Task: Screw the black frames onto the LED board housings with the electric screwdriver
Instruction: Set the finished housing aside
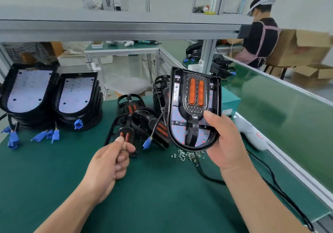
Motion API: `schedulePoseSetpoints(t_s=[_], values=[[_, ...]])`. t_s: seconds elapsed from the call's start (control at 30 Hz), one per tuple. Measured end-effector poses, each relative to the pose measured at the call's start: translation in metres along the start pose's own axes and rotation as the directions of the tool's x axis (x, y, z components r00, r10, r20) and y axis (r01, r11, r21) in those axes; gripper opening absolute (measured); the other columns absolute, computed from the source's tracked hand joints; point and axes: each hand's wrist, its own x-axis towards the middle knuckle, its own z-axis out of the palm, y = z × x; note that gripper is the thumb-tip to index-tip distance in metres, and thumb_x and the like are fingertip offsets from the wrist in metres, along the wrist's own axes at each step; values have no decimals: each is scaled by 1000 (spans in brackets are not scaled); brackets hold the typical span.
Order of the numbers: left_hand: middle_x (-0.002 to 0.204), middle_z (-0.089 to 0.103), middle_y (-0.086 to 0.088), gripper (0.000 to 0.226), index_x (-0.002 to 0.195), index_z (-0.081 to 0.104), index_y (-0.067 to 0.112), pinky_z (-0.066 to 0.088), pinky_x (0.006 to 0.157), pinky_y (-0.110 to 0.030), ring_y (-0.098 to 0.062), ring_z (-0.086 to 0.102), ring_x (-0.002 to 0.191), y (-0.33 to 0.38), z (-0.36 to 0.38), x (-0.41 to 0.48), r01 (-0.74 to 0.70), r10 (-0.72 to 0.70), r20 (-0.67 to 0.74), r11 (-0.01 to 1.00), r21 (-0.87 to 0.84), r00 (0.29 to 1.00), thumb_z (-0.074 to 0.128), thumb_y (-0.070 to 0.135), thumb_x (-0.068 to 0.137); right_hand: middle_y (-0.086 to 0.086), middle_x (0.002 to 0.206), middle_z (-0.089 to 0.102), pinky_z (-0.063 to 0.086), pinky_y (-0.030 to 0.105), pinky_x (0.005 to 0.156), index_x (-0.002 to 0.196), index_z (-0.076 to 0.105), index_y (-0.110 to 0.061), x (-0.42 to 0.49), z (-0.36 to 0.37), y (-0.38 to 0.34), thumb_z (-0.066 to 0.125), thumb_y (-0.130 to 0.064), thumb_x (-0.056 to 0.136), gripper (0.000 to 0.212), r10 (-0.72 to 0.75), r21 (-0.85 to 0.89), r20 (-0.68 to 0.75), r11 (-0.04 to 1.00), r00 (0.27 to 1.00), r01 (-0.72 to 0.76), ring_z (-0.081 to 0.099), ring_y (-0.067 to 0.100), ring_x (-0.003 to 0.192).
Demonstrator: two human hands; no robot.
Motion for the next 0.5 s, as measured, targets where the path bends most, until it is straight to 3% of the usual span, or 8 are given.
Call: schedulePoseSetpoints(t_s=[0.07,0.2,0.37,0.5], values=[[67,34,2,43,91,69,5,15,46,-24,-10,24,52,-1,-1,1,6,-6,0,1000,7,1000,51,40,109,21,126,74,57,52,100,124,75,-2,-2,-13,-17,63,-16,95,34,-63,52,-16,997,998,63,71,37,119],[67,34,0,43,84,70,9,17,45,-23,-11,25,52,-3,-2,3,-5,4,23,1000,25,1000,51,39,109,5,107,81,62,39,88,95,86,-16,-12,-45,-50,67,-22,94,20,-181,50,-73,981,981,185,78,22,104],[68,34,1,44,84,72,11,22,43,-17,-9,26,50,-7,-6,10,-8,7,53,1000,21,999,53,43,106,-4,94,81,62,30,84,80,84,-17,-23,-84,-82,46,-19,105,45,-222,117,-198,962,955,248,78,13,95],[66,34,2,45,83,72,12,23,44,-13,-8,26,47,-15,-13,21,-4,3,61,1000,6,998,53,45,106,1,111,80,59,43,100,99,82,-14,-28,-110,-99,46,-21,107,37,-246,122,-278,950,928,288,74,20,113]])
